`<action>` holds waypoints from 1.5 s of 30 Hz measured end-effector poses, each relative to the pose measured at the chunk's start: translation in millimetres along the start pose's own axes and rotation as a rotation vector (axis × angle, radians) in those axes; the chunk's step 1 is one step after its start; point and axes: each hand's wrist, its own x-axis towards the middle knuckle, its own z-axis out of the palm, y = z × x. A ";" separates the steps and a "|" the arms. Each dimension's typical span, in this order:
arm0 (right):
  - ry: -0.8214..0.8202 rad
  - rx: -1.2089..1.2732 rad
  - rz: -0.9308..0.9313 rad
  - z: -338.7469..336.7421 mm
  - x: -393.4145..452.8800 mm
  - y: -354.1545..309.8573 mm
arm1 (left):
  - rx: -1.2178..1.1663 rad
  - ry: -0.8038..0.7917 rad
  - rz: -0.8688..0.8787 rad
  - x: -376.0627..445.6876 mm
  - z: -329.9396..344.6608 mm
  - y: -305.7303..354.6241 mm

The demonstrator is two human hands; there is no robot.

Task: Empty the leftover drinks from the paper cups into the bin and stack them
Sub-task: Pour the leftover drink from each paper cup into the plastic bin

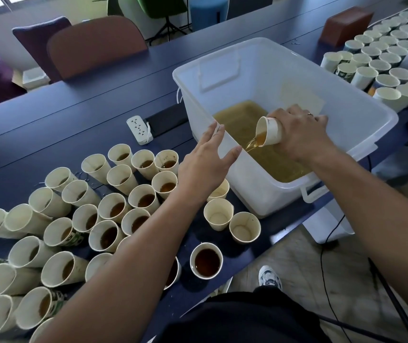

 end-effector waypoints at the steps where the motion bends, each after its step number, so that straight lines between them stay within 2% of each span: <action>1: 0.001 0.007 -0.010 0.0 -0.4 0.1 | -0.003 -0.002 -0.004 -0.4 -0.1 0.2; 9: 0.101 0.046 -0.093 -1.7 -4.1 -0.6 | -0.018 -0.006 -0.016 -3.3 -0.8 2.8; 18: 0.156 -0.129 -0.145 1.7 -5.6 0.0 | -0.030 -0.009 -0.015 -4.7 -0.7 3.3; 24: 0.186 -0.156 -0.121 1.7 -4.9 -0.1 | -0.036 -0.013 -0.021 -4.3 -1.0 3.1; 36: 0.122 -0.196 -0.149 1.2 -4.4 -2.3 | -0.030 -0.014 -0.012 -4.7 -2.8 5.7; 40: 0.198 -0.104 -0.117 -0.2 -5.7 -2.8 | -0.079 -0.029 0.018 -3.3 -4.0 2.0; 43: 0.347 0.074 -0.069 -7.3 -9.4 -10.8 | -0.213 -0.093 0.027 0.0 -16.2 -4.3; 45: 0.429 0.214 -0.038 -12.8 -16.1 -21.4 | -0.356 -0.063 0.006 -2.8 -33.4 -6.0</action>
